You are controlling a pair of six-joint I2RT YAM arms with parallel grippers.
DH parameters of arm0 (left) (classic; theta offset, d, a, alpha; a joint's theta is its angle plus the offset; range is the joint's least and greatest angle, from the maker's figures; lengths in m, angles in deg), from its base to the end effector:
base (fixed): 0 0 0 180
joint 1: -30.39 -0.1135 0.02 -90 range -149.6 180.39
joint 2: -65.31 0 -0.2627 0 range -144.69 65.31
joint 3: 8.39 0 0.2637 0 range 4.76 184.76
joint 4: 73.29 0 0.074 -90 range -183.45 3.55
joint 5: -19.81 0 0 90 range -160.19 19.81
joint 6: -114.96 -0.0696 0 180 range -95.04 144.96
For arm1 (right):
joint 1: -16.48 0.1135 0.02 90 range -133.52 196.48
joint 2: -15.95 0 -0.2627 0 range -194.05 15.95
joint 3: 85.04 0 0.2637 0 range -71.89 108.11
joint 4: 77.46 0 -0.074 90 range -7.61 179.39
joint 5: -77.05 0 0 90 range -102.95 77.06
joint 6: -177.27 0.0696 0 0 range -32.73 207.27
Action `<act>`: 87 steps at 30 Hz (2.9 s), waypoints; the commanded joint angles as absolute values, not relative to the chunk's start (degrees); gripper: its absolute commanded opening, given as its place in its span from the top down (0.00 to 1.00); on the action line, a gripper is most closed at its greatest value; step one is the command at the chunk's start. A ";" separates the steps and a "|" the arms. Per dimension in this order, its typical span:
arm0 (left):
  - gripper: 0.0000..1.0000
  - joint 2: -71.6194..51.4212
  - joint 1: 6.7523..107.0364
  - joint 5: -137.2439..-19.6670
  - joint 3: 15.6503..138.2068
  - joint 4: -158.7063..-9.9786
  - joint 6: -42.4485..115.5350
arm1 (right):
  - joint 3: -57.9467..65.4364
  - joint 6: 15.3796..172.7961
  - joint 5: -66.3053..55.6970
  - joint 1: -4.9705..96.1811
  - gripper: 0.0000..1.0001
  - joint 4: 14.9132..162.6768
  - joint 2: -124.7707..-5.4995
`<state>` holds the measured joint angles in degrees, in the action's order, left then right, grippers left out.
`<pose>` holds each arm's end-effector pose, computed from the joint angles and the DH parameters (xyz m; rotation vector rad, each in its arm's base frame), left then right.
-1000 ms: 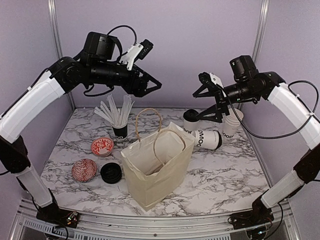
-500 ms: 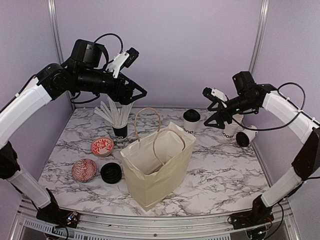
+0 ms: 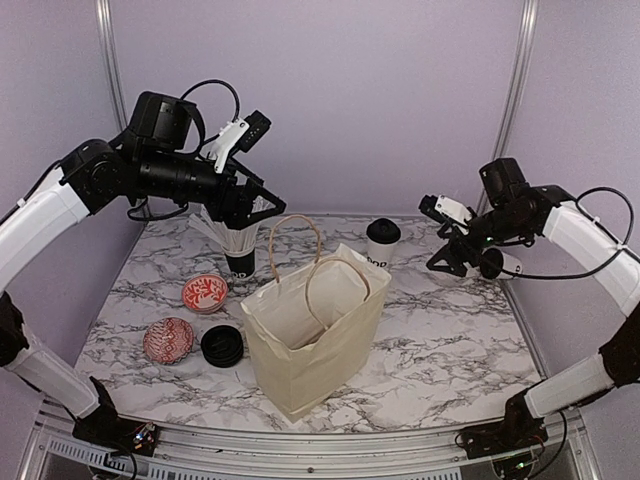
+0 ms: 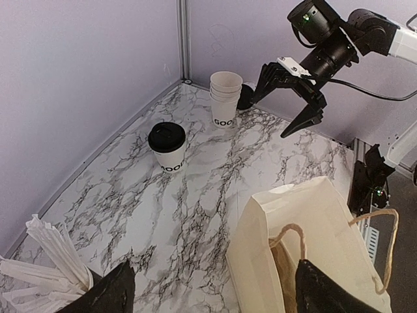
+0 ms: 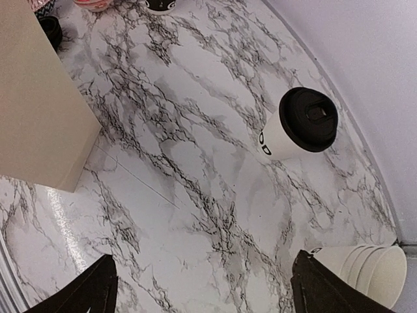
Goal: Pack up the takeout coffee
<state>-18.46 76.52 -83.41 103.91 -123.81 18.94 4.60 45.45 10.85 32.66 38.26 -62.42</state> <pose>0.2343 -0.2667 0.4475 1.0200 1.7286 -0.6807 0.2885 0.1129 0.3124 -1.3160 2.0240 0.3161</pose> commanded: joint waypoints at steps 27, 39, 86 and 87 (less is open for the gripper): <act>0.12 -7.22 80.65 -91.03 87.38 -122.35 15.75 | -7.91 25.54 -18.41 2.60 0.01 64.74 -72.47; 0.12 -7.39 81.05 -90.62 85.84 -121.35 16.27 | -2.89 15.68 -21.16 2.60 0.01 68.73 -81.81; 0.12 -15.02 82.30 -93.22 88.17 -120.99 16.95 | 1.73 13.04 -25.11 1.86 0.15 81.99 -98.75; 0.12 -15.06 82.26 -93.18 88.17 -120.98 16.85 | 1.19 12.96 -25.01 1.87 0.17 82.20 -98.21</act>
<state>-14.74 82.05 -92.28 86.56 -122.39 16.87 1.82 12.07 -23.62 2.22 81.42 -99.01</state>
